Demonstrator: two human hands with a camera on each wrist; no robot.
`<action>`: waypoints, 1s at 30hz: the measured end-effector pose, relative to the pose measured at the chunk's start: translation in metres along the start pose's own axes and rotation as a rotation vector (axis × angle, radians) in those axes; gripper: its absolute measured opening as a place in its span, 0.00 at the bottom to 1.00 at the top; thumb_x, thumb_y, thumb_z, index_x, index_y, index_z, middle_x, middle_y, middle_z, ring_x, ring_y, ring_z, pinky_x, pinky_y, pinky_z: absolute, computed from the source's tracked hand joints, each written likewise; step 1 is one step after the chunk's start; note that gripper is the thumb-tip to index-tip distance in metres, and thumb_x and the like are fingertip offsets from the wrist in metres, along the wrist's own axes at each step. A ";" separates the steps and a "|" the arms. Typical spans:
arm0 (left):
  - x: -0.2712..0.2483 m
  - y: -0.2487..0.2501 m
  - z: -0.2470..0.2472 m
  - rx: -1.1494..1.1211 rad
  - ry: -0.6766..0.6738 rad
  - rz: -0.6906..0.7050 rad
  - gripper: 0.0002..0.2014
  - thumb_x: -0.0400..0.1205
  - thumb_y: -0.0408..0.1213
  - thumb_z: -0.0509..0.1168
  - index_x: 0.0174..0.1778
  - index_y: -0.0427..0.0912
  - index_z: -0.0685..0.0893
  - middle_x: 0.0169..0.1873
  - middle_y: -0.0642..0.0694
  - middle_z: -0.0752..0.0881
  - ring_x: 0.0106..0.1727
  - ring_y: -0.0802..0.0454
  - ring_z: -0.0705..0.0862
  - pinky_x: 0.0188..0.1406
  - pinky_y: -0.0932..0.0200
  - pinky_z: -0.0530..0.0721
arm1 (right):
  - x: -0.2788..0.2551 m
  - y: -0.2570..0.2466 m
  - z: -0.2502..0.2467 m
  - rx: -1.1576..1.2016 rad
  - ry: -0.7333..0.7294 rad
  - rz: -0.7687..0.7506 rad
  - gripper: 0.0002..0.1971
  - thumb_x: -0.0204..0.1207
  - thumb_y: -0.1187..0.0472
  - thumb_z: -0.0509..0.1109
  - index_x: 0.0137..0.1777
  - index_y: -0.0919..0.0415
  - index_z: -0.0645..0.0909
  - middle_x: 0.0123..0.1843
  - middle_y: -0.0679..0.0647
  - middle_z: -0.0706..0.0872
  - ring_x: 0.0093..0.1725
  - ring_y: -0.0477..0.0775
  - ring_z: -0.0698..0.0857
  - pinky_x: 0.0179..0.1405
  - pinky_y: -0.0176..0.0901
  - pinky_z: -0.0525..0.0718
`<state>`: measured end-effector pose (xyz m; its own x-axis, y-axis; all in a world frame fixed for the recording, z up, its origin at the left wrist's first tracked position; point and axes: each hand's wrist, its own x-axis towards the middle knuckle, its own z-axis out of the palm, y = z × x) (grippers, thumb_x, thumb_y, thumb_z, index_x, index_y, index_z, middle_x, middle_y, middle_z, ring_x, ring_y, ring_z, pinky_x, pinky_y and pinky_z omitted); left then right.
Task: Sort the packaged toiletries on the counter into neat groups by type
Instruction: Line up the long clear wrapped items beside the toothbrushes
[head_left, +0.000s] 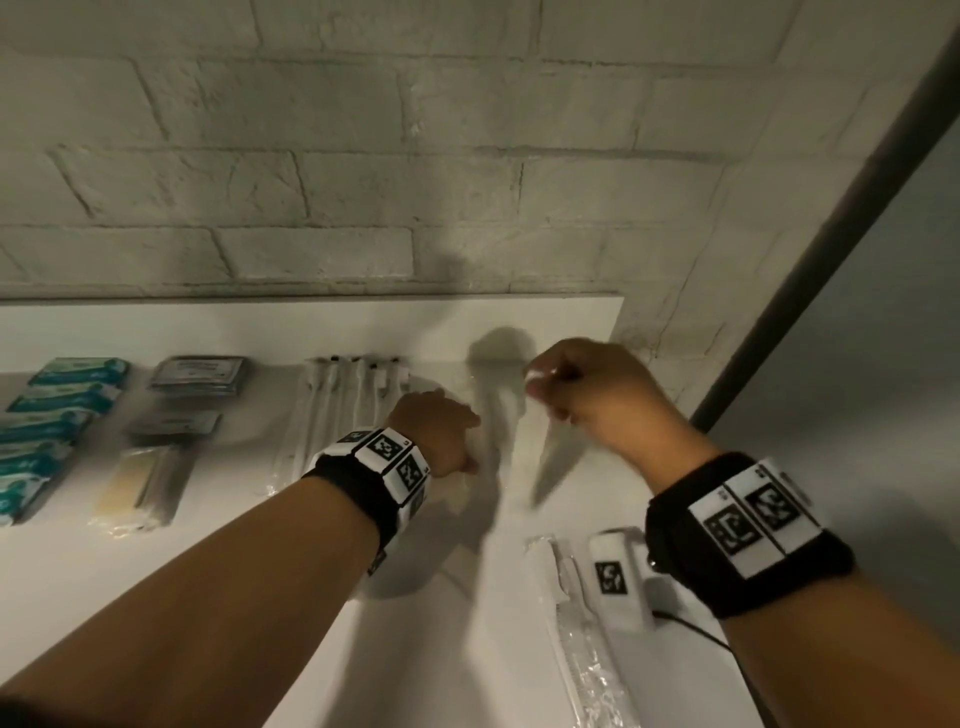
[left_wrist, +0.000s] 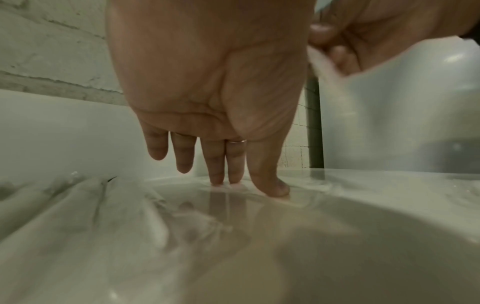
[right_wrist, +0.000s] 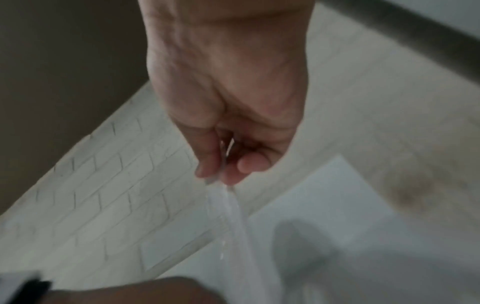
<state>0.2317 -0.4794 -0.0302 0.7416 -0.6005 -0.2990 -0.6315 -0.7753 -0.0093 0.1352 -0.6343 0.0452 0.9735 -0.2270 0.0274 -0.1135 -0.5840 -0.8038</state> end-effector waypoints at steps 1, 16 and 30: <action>0.001 0.000 0.000 0.004 -0.005 -0.002 0.34 0.76 0.62 0.66 0.78 0.58 0.69 0.79 0.53 0.70 0.83 0.46 0.61 0.78 0.49 0.63 | 0.002 0.002 -0.007 -0.054 0.098 -0.061 0.04 0.75 0.61 0.74 0.48 0.57 0.87 0.42 0.49 0.85 0.37 0.43 0.82 0.35 0.28 0.77; 0.010 0.033 0.000 0.060 0.080 0.090 0.27 0.79 0.59 0.62 0.73 0.52 0.76 0.74 0.51 0.76 0.80 0.44 0.66 0.75 0.48 0.67 | -0.002 0.069 0.005 -0.709 -0.356 0.068 0.25 0.79 0.54 0.69 0.76 0.49 0.73 0.74 0.49 0.78 0.72 0.55 0.76 0.72 0.43 0.71; 0.020 0.043 0.003 0.064 0.049 0.011 0.26 0.78 0.57 0.66 0.70 0.50 0.79 0.71 0.47 0.79 0.76 0.45 0.69 0.75 0.45 0.62 | -0.002 0.061 0.013 -0.586 -0.342 0.058 0.27 0.73 0.55 0.75 0.72 0.50 0.76 0.70 0.50 0.80 0.67 0.56 0.81 0.66 0.46 0.78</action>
<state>0.2185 -0.5240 -0.0397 0.7438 -0.6188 -0.2528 -0.6516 -0.7556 -0.0676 0.1292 -0.6598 -0.0113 0.9597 -0.0680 -0.2728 -0.1626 -0.9258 -0.3413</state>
